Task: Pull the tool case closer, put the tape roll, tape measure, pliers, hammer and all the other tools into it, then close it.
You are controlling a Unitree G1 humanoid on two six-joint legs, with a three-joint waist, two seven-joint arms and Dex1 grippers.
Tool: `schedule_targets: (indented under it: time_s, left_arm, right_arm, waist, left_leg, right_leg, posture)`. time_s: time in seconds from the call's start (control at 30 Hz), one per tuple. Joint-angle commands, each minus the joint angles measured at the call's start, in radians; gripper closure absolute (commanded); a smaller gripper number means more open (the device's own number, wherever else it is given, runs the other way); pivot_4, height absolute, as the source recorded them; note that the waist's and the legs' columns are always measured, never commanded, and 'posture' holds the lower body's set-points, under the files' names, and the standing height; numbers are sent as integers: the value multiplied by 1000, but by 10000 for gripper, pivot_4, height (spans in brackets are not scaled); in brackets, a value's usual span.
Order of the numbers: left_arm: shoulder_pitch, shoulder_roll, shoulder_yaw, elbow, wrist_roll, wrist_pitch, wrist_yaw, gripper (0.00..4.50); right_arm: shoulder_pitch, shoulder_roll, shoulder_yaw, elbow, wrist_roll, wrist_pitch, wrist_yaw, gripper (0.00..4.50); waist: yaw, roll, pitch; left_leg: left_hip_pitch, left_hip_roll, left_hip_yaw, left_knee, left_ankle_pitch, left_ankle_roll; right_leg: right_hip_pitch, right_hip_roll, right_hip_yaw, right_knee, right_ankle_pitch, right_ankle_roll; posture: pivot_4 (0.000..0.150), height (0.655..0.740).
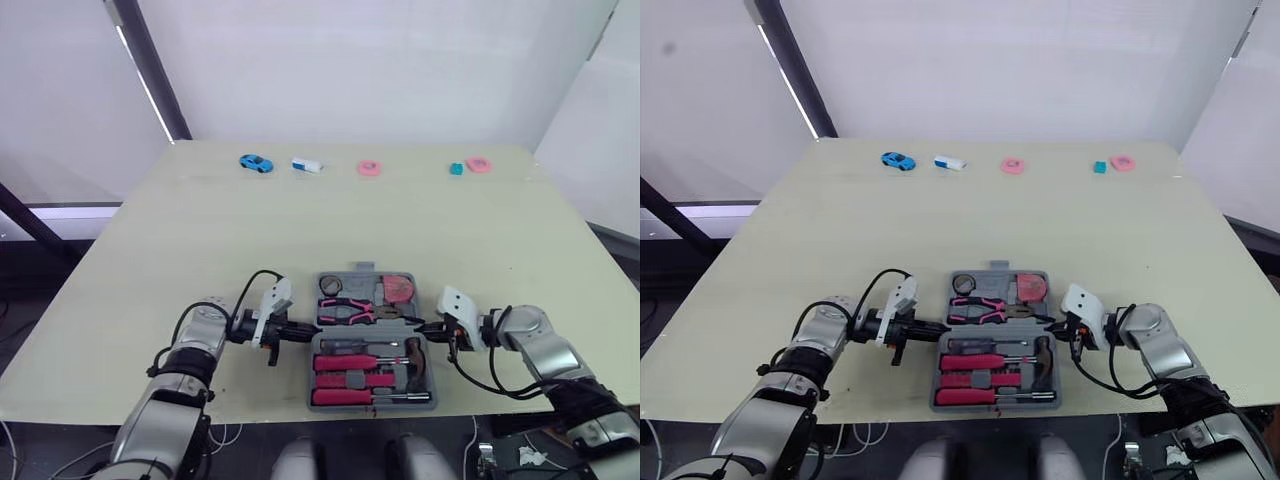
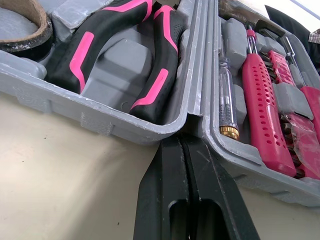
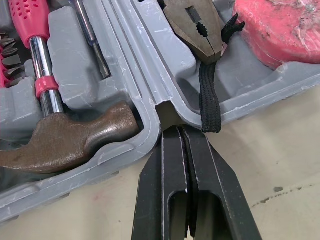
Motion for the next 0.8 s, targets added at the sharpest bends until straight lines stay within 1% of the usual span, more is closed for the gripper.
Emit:
schedule_targets:
  time_s: [0.03, 0.37, 0.63, 0.8]
  left_arm:
    - [32, -11, -48, -11, 12, 17, -39, 44543]
    - [54, -7, -53, -47, 1, 46, -42, 44543]
    - [54, -2, -46, -38, 1, 39, -16, 44543]
    - [43, 21, 0, -9, -20, -29, 11, 44543]
  right_arm:
    - [26, 18, 57, -10, 6, 10, 27, 45000]
    - [26, 19, 58, -10, 2, 12, 27, 45000]
    - [29, 16, 57, -9, -5, 4, 22, 45000]
    - [54, -31, -7, -22, 13, -13, -2, 45000]
  waist:
    - [-1, 0, 0]
    - [-2, 0, -1]
    - [-2, 0, -2]
    - [0, 0, -2]
  left_leg:
    - [0, 0, 0, 0, 0, 0]
    - [0, 0, 0, 0, 0, 0]
    - [0, 0, 0, 0, 0, 0]
    - [0, 0, 0, 0, 0, 0]
  right_leg:
    - [0, 0, 0, 0, 0, 0]
    - [0, 0, 0, 0, 0, 0]
    - [0, 0, 0, 0, 0, 0]
    - [0, 0, 0, 0, 0, 0]
  posture:
    - [1500, 7400]
    - [1500, 7400]
    - [1500, 7400]
    - [1500, 7400]
